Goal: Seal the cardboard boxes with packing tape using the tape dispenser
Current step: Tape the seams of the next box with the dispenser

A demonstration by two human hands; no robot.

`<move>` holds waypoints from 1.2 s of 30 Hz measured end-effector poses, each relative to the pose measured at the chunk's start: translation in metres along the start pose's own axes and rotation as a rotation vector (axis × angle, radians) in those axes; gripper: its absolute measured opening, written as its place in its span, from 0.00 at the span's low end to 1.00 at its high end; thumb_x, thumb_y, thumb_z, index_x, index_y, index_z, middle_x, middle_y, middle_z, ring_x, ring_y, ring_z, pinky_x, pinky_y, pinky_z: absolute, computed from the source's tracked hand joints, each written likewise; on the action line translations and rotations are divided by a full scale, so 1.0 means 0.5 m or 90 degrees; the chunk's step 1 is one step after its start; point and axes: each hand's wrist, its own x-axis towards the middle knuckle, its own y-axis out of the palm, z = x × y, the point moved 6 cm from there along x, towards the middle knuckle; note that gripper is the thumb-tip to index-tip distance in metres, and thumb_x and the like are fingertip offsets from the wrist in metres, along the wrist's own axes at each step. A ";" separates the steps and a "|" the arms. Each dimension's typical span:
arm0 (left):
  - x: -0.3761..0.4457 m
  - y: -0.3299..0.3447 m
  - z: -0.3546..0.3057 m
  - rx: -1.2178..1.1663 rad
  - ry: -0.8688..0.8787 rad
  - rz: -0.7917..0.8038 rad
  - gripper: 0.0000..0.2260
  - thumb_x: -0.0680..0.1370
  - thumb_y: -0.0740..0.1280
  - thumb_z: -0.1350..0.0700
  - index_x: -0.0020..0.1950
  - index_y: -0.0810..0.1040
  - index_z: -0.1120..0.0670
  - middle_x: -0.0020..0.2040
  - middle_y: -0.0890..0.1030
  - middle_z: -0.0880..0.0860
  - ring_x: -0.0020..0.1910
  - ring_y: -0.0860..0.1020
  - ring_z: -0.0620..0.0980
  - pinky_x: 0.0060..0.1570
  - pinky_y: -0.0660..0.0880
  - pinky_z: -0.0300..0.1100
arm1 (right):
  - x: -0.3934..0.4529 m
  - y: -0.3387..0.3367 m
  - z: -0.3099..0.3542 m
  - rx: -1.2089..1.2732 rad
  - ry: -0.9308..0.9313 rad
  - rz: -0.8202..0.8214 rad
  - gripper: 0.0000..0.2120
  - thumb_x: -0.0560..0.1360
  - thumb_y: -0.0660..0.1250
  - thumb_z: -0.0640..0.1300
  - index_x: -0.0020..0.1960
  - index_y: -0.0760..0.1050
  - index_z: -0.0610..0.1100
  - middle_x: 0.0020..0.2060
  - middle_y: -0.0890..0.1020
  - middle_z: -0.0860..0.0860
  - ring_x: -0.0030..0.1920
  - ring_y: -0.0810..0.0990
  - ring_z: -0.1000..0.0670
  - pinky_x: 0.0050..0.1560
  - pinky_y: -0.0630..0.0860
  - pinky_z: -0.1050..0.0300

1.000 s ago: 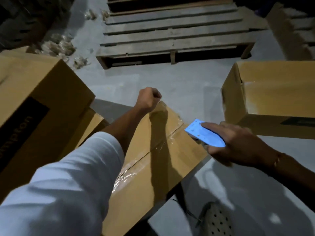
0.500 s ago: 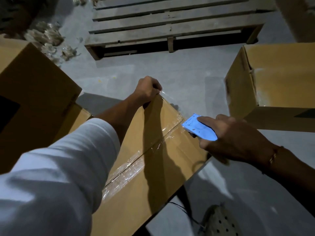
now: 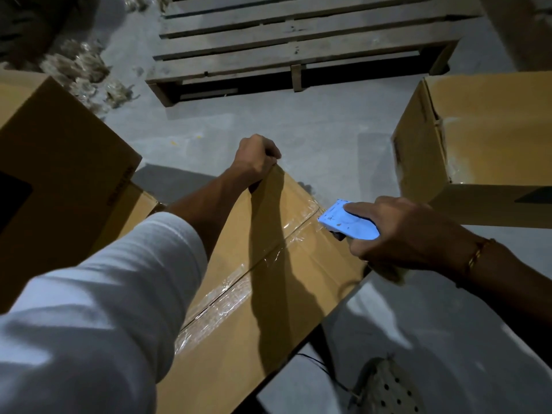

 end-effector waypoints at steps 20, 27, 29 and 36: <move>-0.008 0.019 0.023 -0.032 -0.065 0.011 0.13 0.82 0.60 0.68 0.59 0.83 0.62 0.62 0.79 0.60 0.62 0.76 0.56 0.63 0.74 0.46 | 0.045 0.006 0.013 -0.044 -0.021 0.053 0.16 0.69 0.67 0.58 0.51 0.76 0.51 0.41 0.79 0.51 0.45 0.76 0.47 0.42 0.67 0.54; -0.019 0.041 0.051 -0.013 -0.155 0.031 0.20 0.86 0.57 0.52 0.76 0.66 0.59 0.73 0.71 0.60 0.71 0.70 0.61 0.65 0.69 0.50 | 0.043 0.002 0.021 -0.053 -0.027 0.068 0.14 0.69 0.67 0.57 0.48 0.75 0.49 0.36 0.75 0.53 0.43 0.74 0.47 0.41 0.64 0.54; -0.031 0.038 0.050 0.043 -0.117 -0.050 0.16 0.85 0.58 0.51 0.69 0.74 0.57 0.65 0.78 0.58 0.64 0.76 0.59 0.57 0.71 0.47 | 0.043 0.001 0.024 -0.066 -0.030 0.069 0.13 0.70 0.67 0.57 0.47 0.74 0.49 0.34 0.72 0.53 0.42 0.72 0.47 0.40 0.62 0.55; -0.077 0.085 0.021 0.112 -0.098 -0.079 0.22 0.85 0.51 0.43 0.61 0.75 0.58 0.57 0.79 0.57 0.58 0.76 0.59 0.60 0.66 0.54 | 0.046 0.000 0.030 -0.096 -0.027 0.072 0.14 0.70 0.67 0.58 0.46 0.73 0.48 0.34 0.72 0.52 0.43 0.72 0.46 0.42 0.61 0.55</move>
